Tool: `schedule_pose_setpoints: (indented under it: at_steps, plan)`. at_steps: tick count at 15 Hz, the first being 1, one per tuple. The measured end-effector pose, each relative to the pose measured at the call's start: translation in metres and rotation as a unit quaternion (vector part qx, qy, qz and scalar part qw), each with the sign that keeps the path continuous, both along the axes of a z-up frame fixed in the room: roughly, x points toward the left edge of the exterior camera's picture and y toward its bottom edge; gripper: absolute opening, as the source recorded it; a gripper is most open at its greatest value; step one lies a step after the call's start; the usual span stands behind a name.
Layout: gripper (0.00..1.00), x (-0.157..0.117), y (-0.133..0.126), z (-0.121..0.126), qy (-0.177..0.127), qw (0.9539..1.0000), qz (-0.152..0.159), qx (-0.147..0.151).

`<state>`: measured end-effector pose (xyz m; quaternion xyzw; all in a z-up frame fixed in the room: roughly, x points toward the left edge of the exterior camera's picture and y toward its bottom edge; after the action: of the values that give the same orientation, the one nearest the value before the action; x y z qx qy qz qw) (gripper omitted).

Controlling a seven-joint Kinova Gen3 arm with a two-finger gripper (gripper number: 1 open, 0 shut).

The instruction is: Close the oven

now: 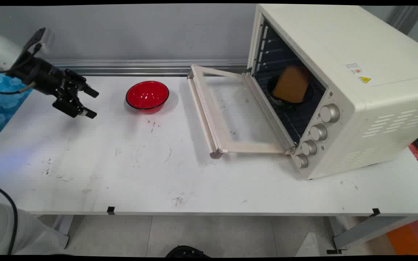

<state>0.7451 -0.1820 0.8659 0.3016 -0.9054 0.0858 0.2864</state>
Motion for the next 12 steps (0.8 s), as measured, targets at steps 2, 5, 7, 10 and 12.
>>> schedule_pose_setpoints:
  at_steps: [2,5,7,10,12]
  plan:
    - [1.00,-0.004,-0.004,0.003,0.000,1.0000,0.003,0.000]
    - [1.00,-0.016,-0.013,0.007,0.001,1.0000,0.009,0.000]
    - [1.00,-0.027,-0.019,0.008,0.004,0.9999,0.013,0.001]
    - [1.00,-0.046,-0.028,0.008,0.009,0.9998,0.018,0.003]
    - [1.00,-0.062,-0.036,0.005,0.013,0.9997,0.020,0.004]
